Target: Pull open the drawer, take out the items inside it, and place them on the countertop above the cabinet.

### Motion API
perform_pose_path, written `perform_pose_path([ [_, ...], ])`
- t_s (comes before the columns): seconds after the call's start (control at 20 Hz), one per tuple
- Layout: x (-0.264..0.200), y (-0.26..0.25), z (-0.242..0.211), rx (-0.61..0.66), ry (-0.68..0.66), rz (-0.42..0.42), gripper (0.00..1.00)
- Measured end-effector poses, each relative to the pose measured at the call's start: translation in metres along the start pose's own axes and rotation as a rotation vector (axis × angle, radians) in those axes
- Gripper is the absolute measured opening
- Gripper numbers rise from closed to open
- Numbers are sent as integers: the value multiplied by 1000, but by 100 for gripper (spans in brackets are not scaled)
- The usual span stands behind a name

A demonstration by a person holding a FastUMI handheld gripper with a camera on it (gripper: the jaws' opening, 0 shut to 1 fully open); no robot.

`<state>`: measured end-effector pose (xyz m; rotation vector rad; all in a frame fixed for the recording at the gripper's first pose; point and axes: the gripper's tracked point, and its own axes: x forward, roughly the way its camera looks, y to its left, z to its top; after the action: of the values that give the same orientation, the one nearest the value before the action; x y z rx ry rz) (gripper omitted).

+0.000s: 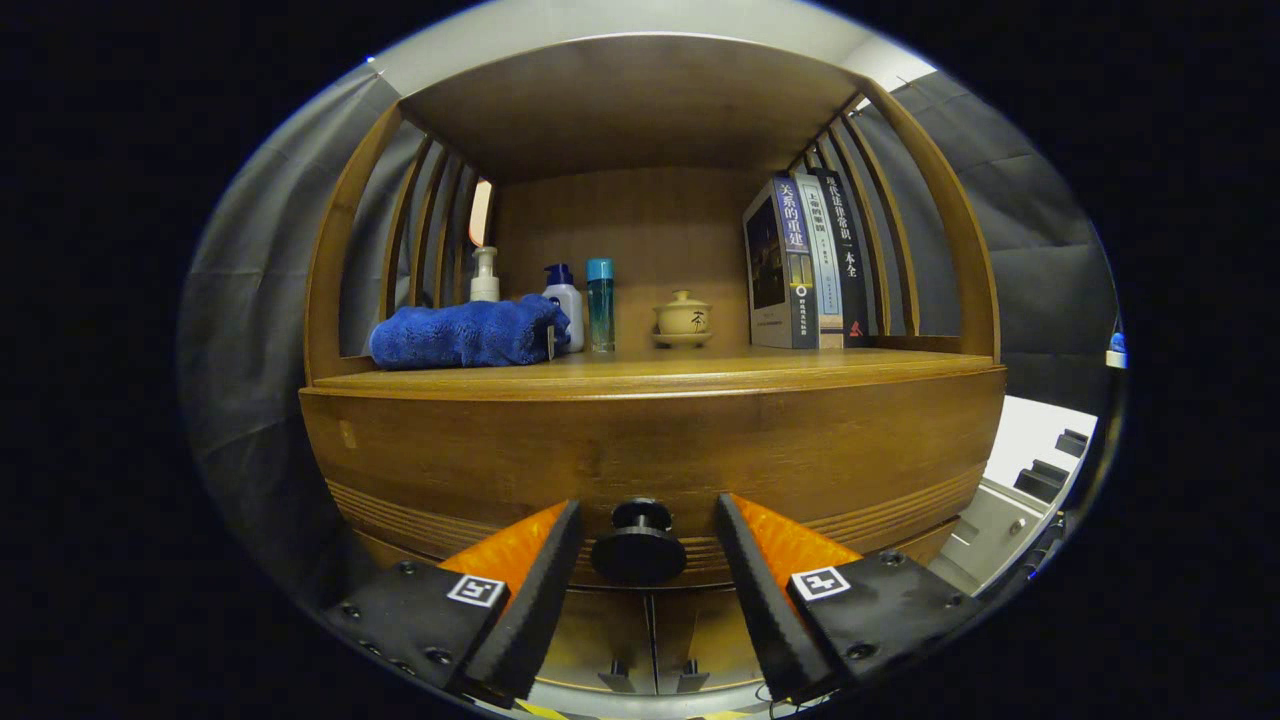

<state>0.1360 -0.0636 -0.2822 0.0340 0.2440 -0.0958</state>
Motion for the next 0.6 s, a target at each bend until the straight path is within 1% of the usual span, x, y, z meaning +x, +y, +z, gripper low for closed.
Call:
perform_pose_path([
  [0.05, 0, -2, -4, -7, 8, -10, 86],
  [0.15, -3, 4, -9, 12, 30, 13, 69],
  [0.2, 1, 3, -10, 11, 25, 16, 61],
  [0.25, -6, 2, -10, 10, 34, 14, 53],
  [0.45, -2, 1, -11, 20, 25, 28, 48],
  [0.6, -9, 1, -14, 25, 45, 35, 44],
])
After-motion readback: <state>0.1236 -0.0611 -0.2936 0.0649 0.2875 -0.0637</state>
